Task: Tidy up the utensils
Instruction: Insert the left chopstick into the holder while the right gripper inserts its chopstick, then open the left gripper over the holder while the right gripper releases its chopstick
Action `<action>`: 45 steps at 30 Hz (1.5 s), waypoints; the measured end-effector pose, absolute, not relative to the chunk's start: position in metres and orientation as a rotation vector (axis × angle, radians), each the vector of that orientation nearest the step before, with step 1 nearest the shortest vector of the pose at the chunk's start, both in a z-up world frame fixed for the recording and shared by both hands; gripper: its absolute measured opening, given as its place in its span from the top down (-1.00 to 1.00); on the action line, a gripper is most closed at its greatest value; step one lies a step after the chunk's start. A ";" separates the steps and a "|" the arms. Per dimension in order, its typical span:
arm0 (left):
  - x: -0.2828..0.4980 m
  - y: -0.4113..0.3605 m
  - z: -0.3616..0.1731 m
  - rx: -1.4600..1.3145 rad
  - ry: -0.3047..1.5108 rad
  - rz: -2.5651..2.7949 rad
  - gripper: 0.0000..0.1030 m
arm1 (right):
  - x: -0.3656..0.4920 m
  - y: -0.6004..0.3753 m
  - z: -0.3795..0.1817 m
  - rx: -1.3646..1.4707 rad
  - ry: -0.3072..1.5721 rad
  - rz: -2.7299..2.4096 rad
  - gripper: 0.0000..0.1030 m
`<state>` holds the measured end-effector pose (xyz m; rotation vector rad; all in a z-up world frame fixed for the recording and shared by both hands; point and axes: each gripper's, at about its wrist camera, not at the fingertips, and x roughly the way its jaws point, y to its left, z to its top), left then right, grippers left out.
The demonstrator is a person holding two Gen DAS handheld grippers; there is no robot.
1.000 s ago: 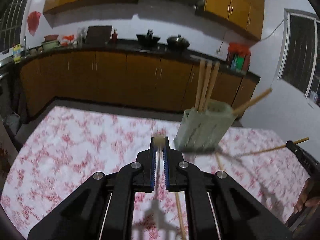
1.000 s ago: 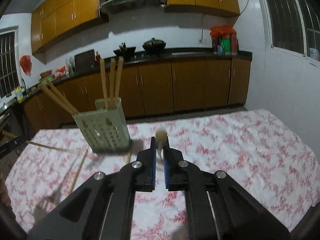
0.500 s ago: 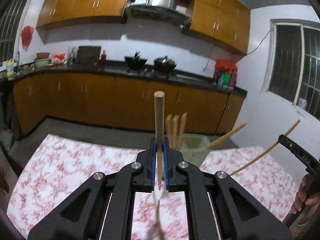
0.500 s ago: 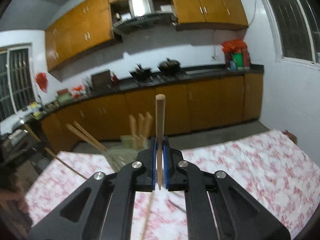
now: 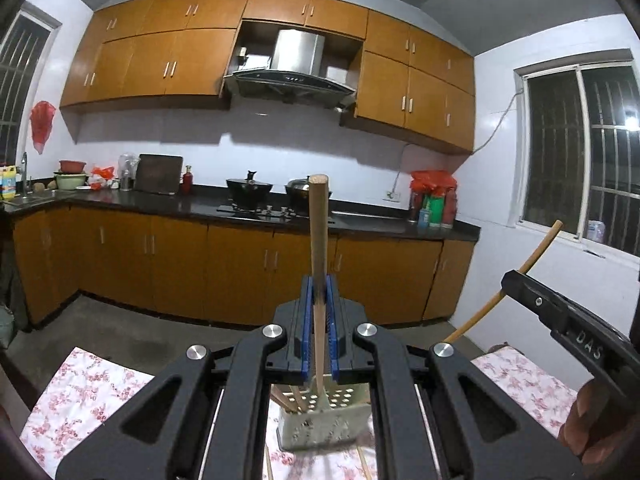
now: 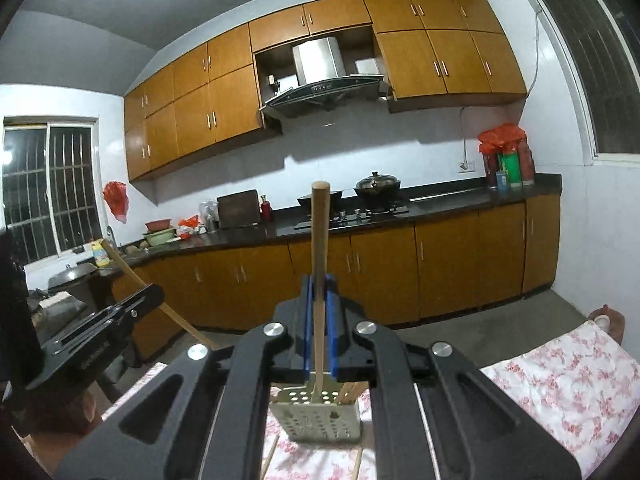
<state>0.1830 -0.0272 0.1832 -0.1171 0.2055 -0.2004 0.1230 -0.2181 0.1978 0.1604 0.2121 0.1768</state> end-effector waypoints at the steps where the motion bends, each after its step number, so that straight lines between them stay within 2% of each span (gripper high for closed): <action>1: 0.188 -0.028 0.180 -0.117 0.212 -0.195 0.86 | 0.130 -0.216 0.194 0.158 0.221 0.174 0.85; 13: 0.224 -0.027 0.140 -0.138 0.288 -0.203 0.86 | 0.184 -0.201 0.152 0.127 0.331 0.170 0.84; 17: 0.228 -0.026 0.135 -0.147 0.325 -0.214 0.84 | 0.184 -0.200 0.146 0.128 0.347 0.170 0.77; 18: 0.227 -0.026 0.136 -0.143 0.325 -0.215 0.79 | 0.183 -0.199 0.147 0.128 0.345 0.170 0.74; 21: 0.223 -0.023 0.139 -0.137 0.314 -0.203 0.25 | 0.177 -0.200 0.150 0.132 0.330 0.164 0.54; 22: 0.220 -0.022 0.141 -0.138 0.304 -0.199 0.22 | 0.174 -0.201 0.152 0.134 0.324 0.164 0.53; 34: 0.198 -0.012 0.157 -0.140 0.278 -0.170 0.19 | 0.140 -0.218 0.158 0.121 0.296 0.126 0.34; 45: 0.156 0.018 0.147 -0.139 0.293 -0.105 0.13 | 0.102 -0.236 0.132 0.117 0.354 0.066 0.15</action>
